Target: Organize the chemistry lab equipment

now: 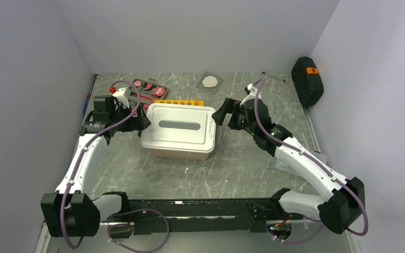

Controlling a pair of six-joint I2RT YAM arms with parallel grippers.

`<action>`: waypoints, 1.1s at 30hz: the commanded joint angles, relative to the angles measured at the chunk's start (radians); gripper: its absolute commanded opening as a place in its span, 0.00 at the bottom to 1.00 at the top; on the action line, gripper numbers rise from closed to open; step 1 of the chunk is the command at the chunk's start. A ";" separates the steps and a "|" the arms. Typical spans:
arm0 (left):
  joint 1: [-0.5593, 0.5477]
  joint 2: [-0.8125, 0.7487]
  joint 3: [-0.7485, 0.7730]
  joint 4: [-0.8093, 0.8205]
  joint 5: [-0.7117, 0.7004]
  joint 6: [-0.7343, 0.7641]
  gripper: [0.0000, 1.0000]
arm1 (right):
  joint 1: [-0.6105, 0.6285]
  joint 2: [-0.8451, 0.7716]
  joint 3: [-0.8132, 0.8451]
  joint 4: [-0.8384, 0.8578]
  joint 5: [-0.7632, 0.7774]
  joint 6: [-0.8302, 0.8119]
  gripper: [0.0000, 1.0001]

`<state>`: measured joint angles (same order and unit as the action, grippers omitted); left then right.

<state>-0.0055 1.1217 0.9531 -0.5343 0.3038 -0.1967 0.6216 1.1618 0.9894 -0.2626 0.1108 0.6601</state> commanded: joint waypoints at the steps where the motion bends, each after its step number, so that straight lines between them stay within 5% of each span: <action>1: 0.050 0.034 0.031 0.043 0.156 0.006 0.99 | -0.096 -0.035 -0.146 0.196 -0.274 0.019 1.00; 6: 0.095 0.073 0.026 0.034 0.188 -0.004 0.99 | -0.172 -0.019 -0.276 0.423 -0.481 0.093 1.00; 24: 0.127 0.151 0.030 0.005 0.273 -0.005 0.99 | -0.211 0.226 -0.499 1.077 -0.733 0.331 0.98; 33: 0.128 0.150 0.030 0.003 0.261 -0.008 0.99 | -0.209 0.389 -0.525 1.330 -0.792 0.526 0.83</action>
<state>0.1177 1.2762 0.9535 -0.5400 0.5385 -0.2047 0.4137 1.5211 0.4702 0.8772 -0.6342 1.0931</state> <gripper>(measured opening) 0.994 0.874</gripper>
